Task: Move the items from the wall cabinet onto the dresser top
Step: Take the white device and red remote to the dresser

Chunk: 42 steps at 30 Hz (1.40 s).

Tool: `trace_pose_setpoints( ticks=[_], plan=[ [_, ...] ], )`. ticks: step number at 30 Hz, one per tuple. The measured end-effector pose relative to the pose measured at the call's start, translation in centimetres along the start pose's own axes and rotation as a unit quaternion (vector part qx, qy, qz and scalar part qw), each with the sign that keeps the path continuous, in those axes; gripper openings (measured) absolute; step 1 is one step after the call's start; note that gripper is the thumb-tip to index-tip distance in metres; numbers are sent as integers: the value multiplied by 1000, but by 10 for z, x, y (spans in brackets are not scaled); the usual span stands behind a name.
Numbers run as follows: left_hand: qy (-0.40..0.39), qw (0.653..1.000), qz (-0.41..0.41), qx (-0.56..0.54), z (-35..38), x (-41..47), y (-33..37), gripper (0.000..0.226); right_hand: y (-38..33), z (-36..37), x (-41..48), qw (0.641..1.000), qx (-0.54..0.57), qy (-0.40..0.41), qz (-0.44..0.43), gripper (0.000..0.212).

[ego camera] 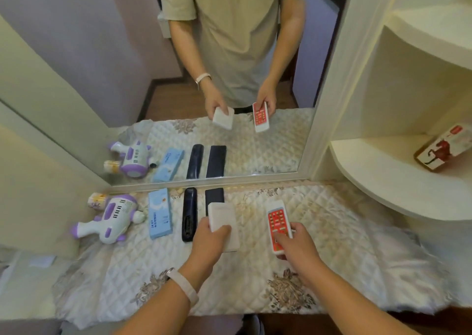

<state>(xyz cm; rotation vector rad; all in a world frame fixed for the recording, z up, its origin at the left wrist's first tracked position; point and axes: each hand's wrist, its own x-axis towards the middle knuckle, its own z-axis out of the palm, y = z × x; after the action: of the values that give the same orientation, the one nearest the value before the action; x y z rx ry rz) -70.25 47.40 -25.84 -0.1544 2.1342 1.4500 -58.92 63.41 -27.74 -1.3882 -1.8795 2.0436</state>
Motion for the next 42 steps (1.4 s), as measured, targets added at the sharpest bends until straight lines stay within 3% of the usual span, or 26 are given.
trace_pose_setpoints(
  ticks=[10,21,25,29,32,36,42],
  plan=[
    [-76,993,-78,40,36,92,-2,34,1,13,81,995,-59,31,77,25],
    [-101,986,-112,66,61,143,-20,42,-2,23,135,979,-186,-3,83,16],
    [-80,990,-77,84,62,139,-18,40,0,21,132,949,-311,-32,38,20],
    [-76,988,-28,135,57,126,-16,61,-2,17,125,916,-399,-45,12,25],
    [-86,978,-15,188,56,109,-9,74,-4,8,121,903,-427,-51,-15,26],
    [-67,967,43,243,51,86,-8,68,-7,-4,110,886,-451,-85,-59,25],
    [27,932,151,328,28,42,-4,59,-15,-22,88,777,-572,-144,-220,39]
  ],
)
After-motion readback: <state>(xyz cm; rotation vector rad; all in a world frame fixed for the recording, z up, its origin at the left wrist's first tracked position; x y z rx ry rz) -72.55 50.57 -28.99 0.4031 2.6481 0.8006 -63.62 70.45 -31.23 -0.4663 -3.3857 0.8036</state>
